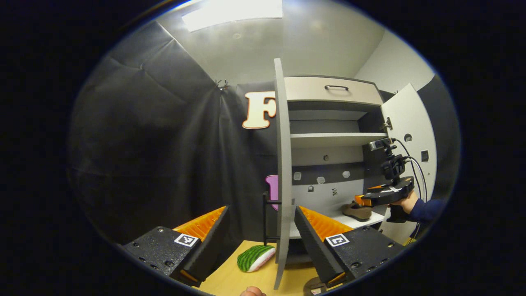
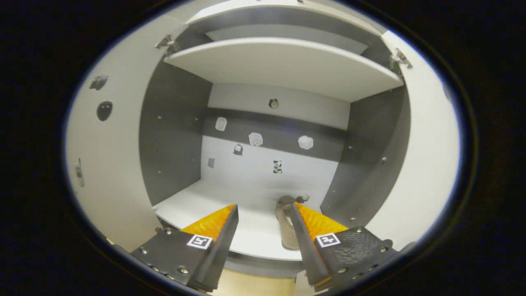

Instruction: Grab one shoe with the right hand and put it into the shoe cabinet, grab the other shoe with the left hand and put it into the shoe cabinet; then close the right door with the right hand and the left door with the left hand.

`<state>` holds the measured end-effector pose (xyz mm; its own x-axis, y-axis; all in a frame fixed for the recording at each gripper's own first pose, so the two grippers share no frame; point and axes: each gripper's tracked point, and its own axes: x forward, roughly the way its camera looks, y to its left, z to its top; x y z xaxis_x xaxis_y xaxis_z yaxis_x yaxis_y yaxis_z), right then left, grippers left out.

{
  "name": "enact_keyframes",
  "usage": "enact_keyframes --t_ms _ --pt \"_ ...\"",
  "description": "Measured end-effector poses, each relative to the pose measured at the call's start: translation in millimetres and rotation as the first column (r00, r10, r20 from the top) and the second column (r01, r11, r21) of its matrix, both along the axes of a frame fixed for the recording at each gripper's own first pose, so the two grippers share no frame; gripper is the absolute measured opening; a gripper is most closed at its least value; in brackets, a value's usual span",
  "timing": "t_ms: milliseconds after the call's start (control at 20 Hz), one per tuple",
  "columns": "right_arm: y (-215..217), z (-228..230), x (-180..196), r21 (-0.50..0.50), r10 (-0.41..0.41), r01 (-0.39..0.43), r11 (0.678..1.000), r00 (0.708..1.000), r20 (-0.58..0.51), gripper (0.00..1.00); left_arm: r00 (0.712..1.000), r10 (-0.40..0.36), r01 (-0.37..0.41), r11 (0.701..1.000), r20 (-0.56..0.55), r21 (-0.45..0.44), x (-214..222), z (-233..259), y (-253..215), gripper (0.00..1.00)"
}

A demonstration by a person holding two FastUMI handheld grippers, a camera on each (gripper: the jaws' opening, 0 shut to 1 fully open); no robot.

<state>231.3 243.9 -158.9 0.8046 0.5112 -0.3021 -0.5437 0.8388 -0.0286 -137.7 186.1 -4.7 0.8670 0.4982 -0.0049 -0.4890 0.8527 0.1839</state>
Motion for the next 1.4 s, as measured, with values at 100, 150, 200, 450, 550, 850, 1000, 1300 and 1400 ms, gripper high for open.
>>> enact_keyframes --t_ms 100,150,200,450,550,850,1000,1300,1400 --pt "-10.9 25.4 -16.8 0.031 -0.013 0.012 0.999 0.999 0.038 0.75 0.998 -0.054 0.054 0.998 -0.015 -0.020 6.7 -8.9 -11.3 0.94" --pt "-19.0 37.9 -23.6 0.044 -0.026 0.023 0.999 0.998 0.057 0.77 0.997 -0.079 0.079 0.996 -0.021 -0.029 9.9 -13.8 -17.5 0.97" --pt "-29.5 49.9 -31.5 0.056 -0.041 0.036 0.998 0.996 0.074 0.75 0.994 -0.107 0.106 0.994 -0.023 -0.037 12.9 -17.9 -23.8 0.97" --pt "-89.5 117.3 -60.1 0.130 -0.143 0.123 0.984 0.977 0.160 0.75 0.954 -0.292 0.285 0.954 -0.073 -0.095 32.7 -53.6 -75.9 0.94" --pt "-115.6 140.6 -70.1 0.158 -0.192 0.163 0.974 0.963 0.189 0.76 0.929 -0.360 0.349 0.929 -0.086 -0.123 42.7 -70.9 -95.7 0.97" --pt "-192.0 195.7 -100.8 0.188 -0.324 0.279 0.942 0.901 0.288 0.76 0.819 -0.513 0.418 0.840 -0.256 -0.347 62.5 -187.4 -129.0 0.97" --pt "-215.7 217.5 -117.7 0.214 -0.361 0.305 0.928 0.879 0.313 0.76 0.758 -0.529 0.365 0.829 -0.381 -0.424 58.1 -258.0 -127.8 0.98" --pt "-245.6 236.6 -146.4 0.191 -0.409 0.363 0.912 0.842 0.353 0.76 0.611 -0.516 0.283 0.851 -0.600 -0.442 14.7 -361.7 -105.7 0.98" --pt "-248.8 235.7 -152.8 0.206 -0.413 0.362 0.909 0.851 0.324 0.76 0.556 -0.505 0.239 0.858 -0.661 -0.454 -7.3 -398.5 -99.1 0.98"
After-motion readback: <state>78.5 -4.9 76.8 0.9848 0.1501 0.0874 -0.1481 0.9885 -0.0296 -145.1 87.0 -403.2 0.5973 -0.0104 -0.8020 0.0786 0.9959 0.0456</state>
